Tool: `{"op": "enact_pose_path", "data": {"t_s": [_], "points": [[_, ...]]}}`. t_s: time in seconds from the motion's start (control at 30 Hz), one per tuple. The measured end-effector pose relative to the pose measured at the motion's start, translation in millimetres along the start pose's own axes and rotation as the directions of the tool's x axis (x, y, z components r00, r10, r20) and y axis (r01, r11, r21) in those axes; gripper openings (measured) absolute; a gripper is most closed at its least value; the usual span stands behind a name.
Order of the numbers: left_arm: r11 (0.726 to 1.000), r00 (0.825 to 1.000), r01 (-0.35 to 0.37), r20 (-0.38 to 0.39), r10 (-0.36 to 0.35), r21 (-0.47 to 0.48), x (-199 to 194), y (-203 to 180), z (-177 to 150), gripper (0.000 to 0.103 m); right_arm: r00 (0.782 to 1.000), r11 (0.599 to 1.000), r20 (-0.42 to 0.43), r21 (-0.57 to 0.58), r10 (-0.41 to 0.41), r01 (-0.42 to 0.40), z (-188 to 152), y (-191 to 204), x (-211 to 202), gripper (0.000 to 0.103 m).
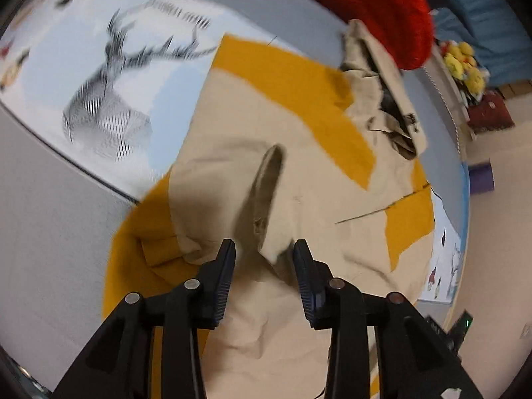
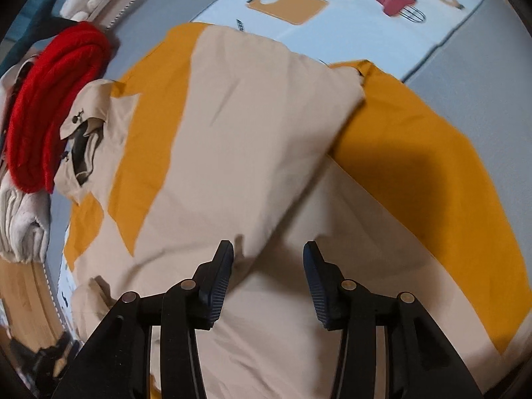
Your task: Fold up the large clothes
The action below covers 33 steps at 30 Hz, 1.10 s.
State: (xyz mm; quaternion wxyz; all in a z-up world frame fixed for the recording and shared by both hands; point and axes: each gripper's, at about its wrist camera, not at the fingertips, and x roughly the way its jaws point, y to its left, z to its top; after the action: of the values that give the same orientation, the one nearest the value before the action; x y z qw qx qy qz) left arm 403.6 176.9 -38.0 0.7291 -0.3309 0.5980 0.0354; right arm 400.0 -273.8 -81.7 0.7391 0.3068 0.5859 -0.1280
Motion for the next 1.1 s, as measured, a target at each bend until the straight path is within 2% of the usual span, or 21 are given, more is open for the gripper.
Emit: {"op": "enact_pose_path", "data": {"t_s": [0.1, 0.17, 0.23, 0.27, 0.33, 0.4, 0.47, 0.5, 0.57, 0.6, 0.63, 0.67, 0.73, 0.8, 0.83, 0.87, 0.9, 0.97, 1.1], "points": [[0.998, 0.999, 0.045, -0.025, -0.046, -0.04, 13, 4, 3, 0.034, 0.998, 1.0, 0.069, -0.028, -0.009, 0.011, -7, 6, -20, 0.045], [0.996, 0.997, 0.071, -0.023, -0.073, -0.052, 15, 5, 3, 0.03, 0.993, 0.999, 0.114, -0.046, -0.014, 0.019, -11, 11, -33, 0.045], [0.995, 0.995, 0.096, -0.008, -0.096, -0.014, 14, -3, 3, 0.005, 0.986, 0.998, 0.164, -0.064, -0.007, 0.018, -14, 16, -45, 0.045], [0.994, 0.994, 0.107, 0.004, -0.107, 0.011, 11, -10, 4, 0.005, 0.979, 0.997, 0.202, -0.079, -0.001, 0.017, -14, 19, -52, 0.045], [0.985, 0.985, 0.148, 0.078, -0.155, 0.087, -12, -27, 5, 0.004, 0.965, 0.995, 0.263, -0.101, 0.023, 0.004, -11, 26, -62, 0.045], [0.962, 0.959, 0.197, 0.165, -0.229, 0.188, -43, -47, 3, 0.004, 0.954, 0.99, 0.289, -0.136, 0.076, -0.037, -5, 33, -68, 0.045], [0.92, 0.906, 0.245, 0.265, -0.329, 0.305, -81, -61, -6, 0.003, 0.95, 0.978, 0.274, -0.182, 0.153, -0.105, 1, 41, -68, 0.045], [0.897, 0.866, 0.247, 0.332, -0.375, 0.367, -103, -66, -13, 0.003, 0.947, 0.97, 0.264, -0.204, 0.186, -0.133, 3, 46, -66, 0.045], [0.865, 0.816, 0.272, 0.374, -0.439, 0.422, -124, -65, -18, 0.003, 0.941, 0.956, 0.246, -0.237, 0.233, -0.175, 5, 54, -65, 0.045], [0.843, 0.787, 0.306, 0.38, -0.485, 0.442, -132, -63, -20, 0.003, 0.94, 0.954, 0.244, -0.241, 0.239, -0.18, 6, 55, -64, 0.045], [0.841, 0.784, 0.31, 0.381, -0.49, 0.443, -134, -63, -20, 0.004, 0.94, 0.954, 0.245, -0.24, 0.239, -0.18, 4, 57, -63, 0.045], [0.856, 0.803, 0.29, 0.378, -0.461, 0.428, -132, -60, -18, 0.004, 0.941, 0.955, 0.24, -0.237, 0.237, -0.18, 5, 58, -60, 0.045], [0.923, 0.883, 0.19, 0.352, -0.31, 0.336, -111, -49, -9, 0.009, 0.953, 0.955, 0.192, -0.229, 0.235, -0.19, 6, 58, -49, 0.045], [0.984, 0.957, 0.044, 0.274, -0.091, 0.171, -77, -23, 3, 0.012, 0.97, 0.961, 0.142, -0.223, 0.198, -0.163, 8, 56, -34, 0.045], [0.994, 0.977, -0.07, 0.207, 0.05, 0.09, -58, -8, 8, 0.015, 0.982, 0.966, 0.112, -0.223, 0.154, -0.127, 8, 55, -24, 0.045], [0.985, 0.977, -0.169, 0.137, 0.164, 0.022, -41, 10, 12, 0.015, 0.989, 0.971, 0.086, -0.216, 0.121, -0.1, 10, 51, -15, 0.045], [0.983, 0.977, -0.181, 0.115, 0.181, -0.014, -37, 22, 11, 0.015, 0.994, 0.977, 0.056, -0.196, 0.096, -0.084, 11, 46, -6, 0.045], [0.988, 0.987, -0.133, 0.082, 0.14, -0.08, -31, 37, 13, 0.015, 0.996, 0.984, 0.036, -0.165, 0.077, -0.07, 12, 37, 3, 0.045], [0.995, 0.997, -0.066, 0.033, 0.068, -0.071, -17, 36, 18, 0.027, 0.995, 0.983, 0.029, -0.156, 0.098, -0.092, 20, 31, 10, 0.045]]}}
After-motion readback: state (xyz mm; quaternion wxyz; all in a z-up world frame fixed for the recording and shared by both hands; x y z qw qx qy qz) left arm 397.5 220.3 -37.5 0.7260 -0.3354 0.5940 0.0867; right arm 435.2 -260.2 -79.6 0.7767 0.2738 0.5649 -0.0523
